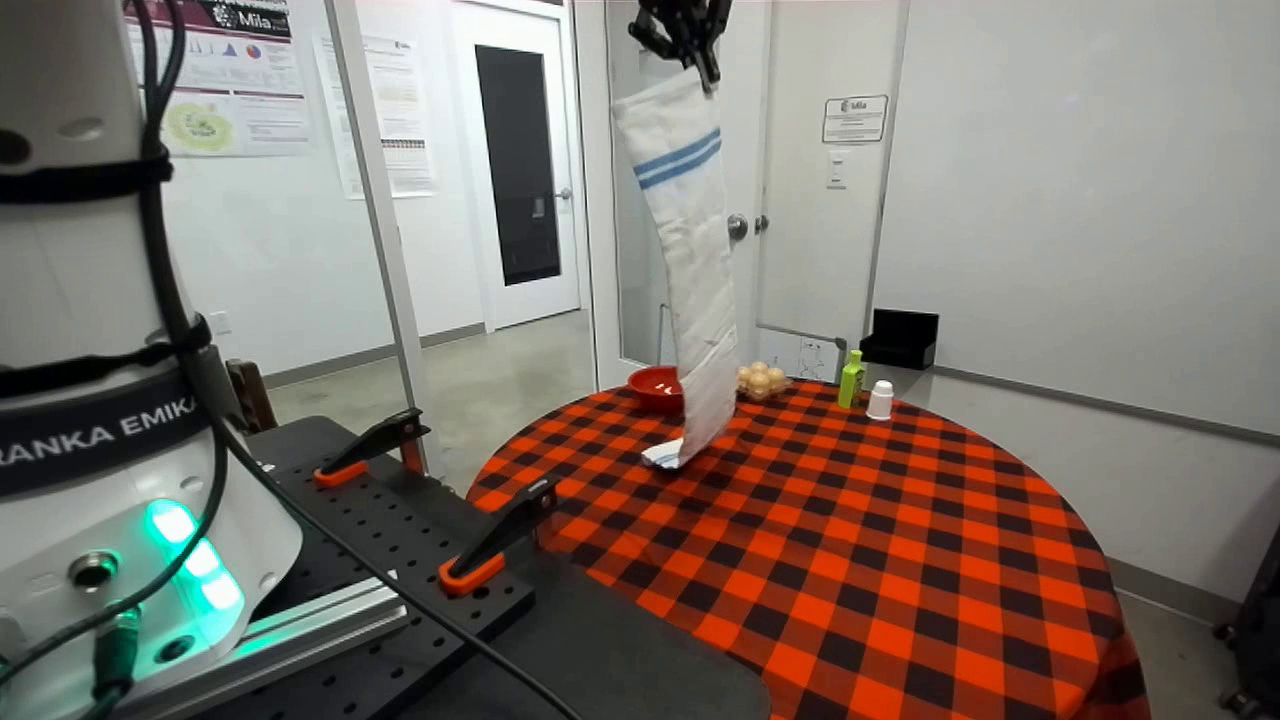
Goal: Pick up the white and blue towel, set the towel down and fold it three times over
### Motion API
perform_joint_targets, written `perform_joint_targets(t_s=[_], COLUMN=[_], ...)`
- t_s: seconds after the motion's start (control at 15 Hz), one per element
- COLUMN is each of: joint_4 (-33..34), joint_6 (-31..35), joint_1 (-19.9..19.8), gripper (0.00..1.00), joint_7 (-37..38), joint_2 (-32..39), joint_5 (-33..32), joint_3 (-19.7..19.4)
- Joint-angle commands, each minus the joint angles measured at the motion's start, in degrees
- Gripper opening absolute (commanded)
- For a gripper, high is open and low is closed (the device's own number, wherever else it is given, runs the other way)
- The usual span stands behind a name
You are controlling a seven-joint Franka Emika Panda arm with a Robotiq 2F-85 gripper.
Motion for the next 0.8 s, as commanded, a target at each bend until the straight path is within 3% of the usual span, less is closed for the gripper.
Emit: perform_joint_targets(t_s=[0.0, 0.73], joint_4=[1.19, 6.87], joint_6=[-5.43, -9.75], joint_1=[-3.38, -7.04], gripper=[0.01, 0.01], joint_7=[-3.58, -4.92], joint_2=[-5.92, -7.37], joint_5=[-0.02, -1.0], joint_3=[1.27, 1.54])
